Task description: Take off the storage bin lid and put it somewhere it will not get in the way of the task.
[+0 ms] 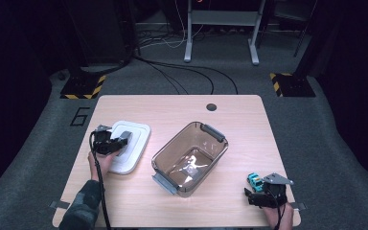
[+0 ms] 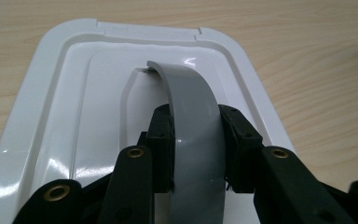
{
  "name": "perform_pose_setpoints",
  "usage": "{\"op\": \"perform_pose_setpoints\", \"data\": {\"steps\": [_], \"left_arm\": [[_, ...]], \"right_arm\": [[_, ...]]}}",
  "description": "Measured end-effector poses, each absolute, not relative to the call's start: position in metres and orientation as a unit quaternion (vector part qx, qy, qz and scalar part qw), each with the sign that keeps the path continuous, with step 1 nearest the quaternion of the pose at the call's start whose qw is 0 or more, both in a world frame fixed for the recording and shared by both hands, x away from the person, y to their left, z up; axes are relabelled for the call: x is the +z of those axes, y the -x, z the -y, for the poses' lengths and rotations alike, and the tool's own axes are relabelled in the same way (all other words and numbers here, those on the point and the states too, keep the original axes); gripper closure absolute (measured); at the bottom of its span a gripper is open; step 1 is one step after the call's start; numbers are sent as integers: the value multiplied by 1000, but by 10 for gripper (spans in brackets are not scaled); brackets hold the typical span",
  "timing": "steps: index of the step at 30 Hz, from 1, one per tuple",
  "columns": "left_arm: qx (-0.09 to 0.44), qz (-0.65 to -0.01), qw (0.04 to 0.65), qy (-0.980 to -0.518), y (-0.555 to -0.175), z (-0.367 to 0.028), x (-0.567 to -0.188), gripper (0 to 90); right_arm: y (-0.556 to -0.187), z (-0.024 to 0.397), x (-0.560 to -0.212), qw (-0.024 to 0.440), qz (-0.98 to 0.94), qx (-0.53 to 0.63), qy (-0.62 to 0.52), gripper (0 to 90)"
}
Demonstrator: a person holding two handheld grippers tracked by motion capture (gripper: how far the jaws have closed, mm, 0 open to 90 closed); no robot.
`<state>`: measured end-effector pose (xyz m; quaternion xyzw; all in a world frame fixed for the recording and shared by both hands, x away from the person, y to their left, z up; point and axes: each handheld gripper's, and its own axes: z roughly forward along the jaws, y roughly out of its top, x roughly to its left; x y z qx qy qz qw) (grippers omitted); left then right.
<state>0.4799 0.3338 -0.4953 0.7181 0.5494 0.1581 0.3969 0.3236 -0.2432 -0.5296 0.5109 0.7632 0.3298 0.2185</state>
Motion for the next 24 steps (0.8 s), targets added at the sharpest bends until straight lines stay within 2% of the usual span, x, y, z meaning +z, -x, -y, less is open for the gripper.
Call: {"op": "perform_pose_setpoints", "data": {"steps": [6,11,18,24], "left_arm": [[177,-540,367,-737,-481,-329,-498,672],[173,-542,367,-736,-481,-329,-499,658],[175,-534,365,-743,-477,-328,-490,431],[179,-525,377,-742,-466,-331,-478,174]], "right_arm": [[-324,243,-530,219,-763,330,-511,42],[-324,243,-530,219,-763,330,-511,42],[-323,243,-530,218,-763,330,-511,42],[-324,243,-530,218,-763,330,-511,42]]}}
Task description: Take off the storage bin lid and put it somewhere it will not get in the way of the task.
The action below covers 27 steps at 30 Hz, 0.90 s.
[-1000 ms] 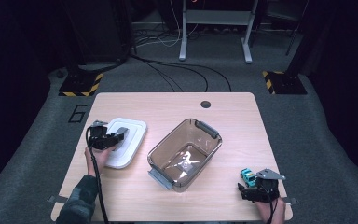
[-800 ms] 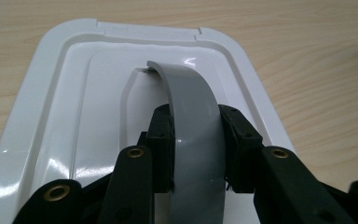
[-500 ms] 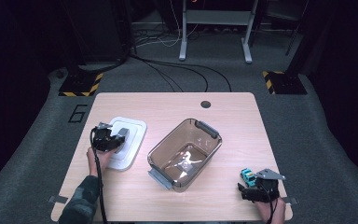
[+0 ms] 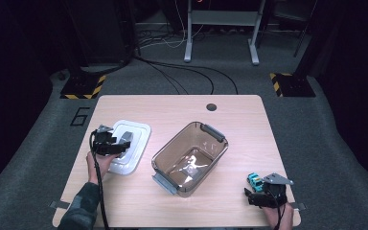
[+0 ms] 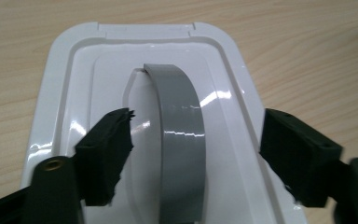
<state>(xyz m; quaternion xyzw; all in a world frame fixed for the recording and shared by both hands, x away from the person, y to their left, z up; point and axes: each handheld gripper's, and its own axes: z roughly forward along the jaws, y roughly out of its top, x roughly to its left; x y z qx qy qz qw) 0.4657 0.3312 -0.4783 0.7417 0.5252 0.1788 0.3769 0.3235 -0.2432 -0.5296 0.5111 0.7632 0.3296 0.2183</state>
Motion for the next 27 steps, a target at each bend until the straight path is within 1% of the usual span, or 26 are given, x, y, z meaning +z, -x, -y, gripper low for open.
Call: {"op": "perform_pose_setpoints", "data": {"steps": [1,4,8,10,14,18,27], "left_arm": [[184,-519,382,-742,-460,-331,-475,151],[190,-507,384,-748,-451,-330,-469,128],[194,-486,380,-763,-436,-327,-462,61],[196,-483,381,-764,-433,-327,-461,50],[196,-465,371,-780,-413,-324,-465,0],[191,-455,376,-784,-397,-323,-472,0],[206,-422,384,-795,-364,-317,-490,0]], "right_arm": [[-324,243,-530,218,-763,329,-511,42],[-324,243,-530,219,-763,330,-511,42],[-323,243,-530,219,-763,329,-512,41],[-324,243,-530,219,-763,329,-511,41],[-324,243,-530,220,-764,328,-510,38],[-324,242,-530,221,-762,326,-514,34],[-324,241,-530,221,-761,325,-515,32]]}}
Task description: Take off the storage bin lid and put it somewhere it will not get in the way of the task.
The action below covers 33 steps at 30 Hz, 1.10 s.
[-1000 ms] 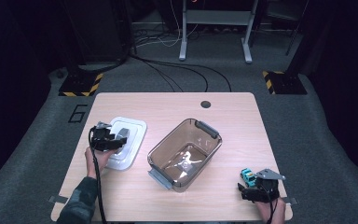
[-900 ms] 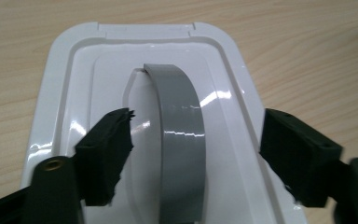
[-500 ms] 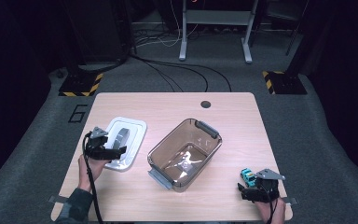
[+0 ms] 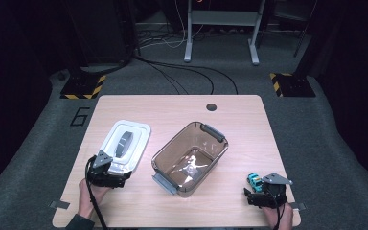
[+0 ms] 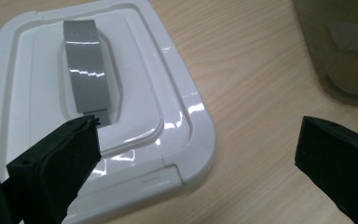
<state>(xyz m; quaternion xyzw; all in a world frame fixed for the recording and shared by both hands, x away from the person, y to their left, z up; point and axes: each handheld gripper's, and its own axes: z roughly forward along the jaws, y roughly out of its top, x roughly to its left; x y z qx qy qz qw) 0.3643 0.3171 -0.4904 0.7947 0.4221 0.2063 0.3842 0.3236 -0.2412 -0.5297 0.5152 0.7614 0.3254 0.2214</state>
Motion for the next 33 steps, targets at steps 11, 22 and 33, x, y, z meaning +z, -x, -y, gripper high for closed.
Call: {"op": "perform_pose_setpoints", "data": {"steps": [11,22,33], "left_arm": [[196,-438,362,-799,-329,-320,-513,0],[195,-455,340,-800,-324,-324,-532,0],[194,-455,339,-801,-324,-324,-532,0]], "right_arm": [[-324,241,-530,221,-761,325,-515,32],[-324,241,-530,223,-762,325,-514,32],[-324,241,-530,224,-762,325,-513,32]]}}
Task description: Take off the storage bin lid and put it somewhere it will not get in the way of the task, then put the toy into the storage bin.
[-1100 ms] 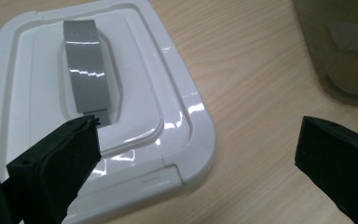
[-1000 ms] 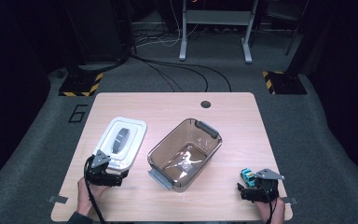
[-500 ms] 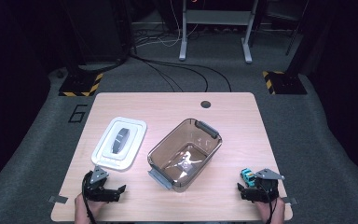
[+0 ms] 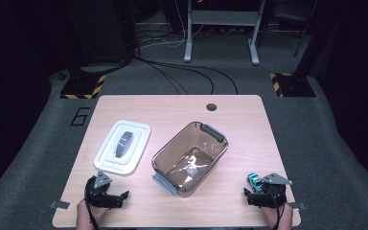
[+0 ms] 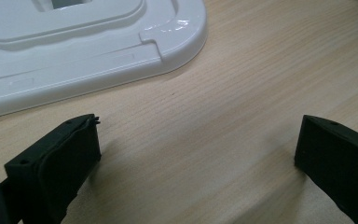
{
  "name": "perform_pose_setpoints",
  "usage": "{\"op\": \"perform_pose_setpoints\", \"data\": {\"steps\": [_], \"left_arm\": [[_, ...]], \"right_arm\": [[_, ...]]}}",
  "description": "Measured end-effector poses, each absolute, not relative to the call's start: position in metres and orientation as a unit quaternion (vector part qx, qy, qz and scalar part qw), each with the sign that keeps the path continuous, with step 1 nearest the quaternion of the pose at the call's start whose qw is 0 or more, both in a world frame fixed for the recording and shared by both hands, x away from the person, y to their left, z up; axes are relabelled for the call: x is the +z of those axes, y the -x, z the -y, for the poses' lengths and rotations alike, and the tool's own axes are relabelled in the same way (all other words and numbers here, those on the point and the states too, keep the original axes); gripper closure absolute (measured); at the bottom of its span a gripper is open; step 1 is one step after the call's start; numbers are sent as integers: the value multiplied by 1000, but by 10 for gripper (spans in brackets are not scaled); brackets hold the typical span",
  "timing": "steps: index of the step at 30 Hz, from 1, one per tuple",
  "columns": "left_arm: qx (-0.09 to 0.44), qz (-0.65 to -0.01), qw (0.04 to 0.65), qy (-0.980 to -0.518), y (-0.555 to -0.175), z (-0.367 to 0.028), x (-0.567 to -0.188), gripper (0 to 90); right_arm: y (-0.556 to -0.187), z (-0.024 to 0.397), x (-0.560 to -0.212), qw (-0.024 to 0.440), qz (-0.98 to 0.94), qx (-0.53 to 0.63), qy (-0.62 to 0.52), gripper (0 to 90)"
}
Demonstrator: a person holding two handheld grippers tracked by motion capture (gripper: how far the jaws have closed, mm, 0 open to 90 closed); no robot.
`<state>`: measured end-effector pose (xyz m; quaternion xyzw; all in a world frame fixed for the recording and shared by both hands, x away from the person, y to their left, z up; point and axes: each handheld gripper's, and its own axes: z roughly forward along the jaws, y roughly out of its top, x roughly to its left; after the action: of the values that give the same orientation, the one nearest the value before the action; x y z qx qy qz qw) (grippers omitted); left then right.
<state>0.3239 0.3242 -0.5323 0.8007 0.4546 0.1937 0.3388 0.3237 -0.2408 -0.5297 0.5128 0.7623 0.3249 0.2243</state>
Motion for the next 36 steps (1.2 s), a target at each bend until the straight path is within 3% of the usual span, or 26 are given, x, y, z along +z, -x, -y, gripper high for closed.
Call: {"op": "perform_pose_setpoints", "data": {"steps": [36], "left_arm": [[194,-454,339,-801,-325,-324,-532,0]], "right_arm": [[-325,239,-524,241,-752,323,-521,0]]}}
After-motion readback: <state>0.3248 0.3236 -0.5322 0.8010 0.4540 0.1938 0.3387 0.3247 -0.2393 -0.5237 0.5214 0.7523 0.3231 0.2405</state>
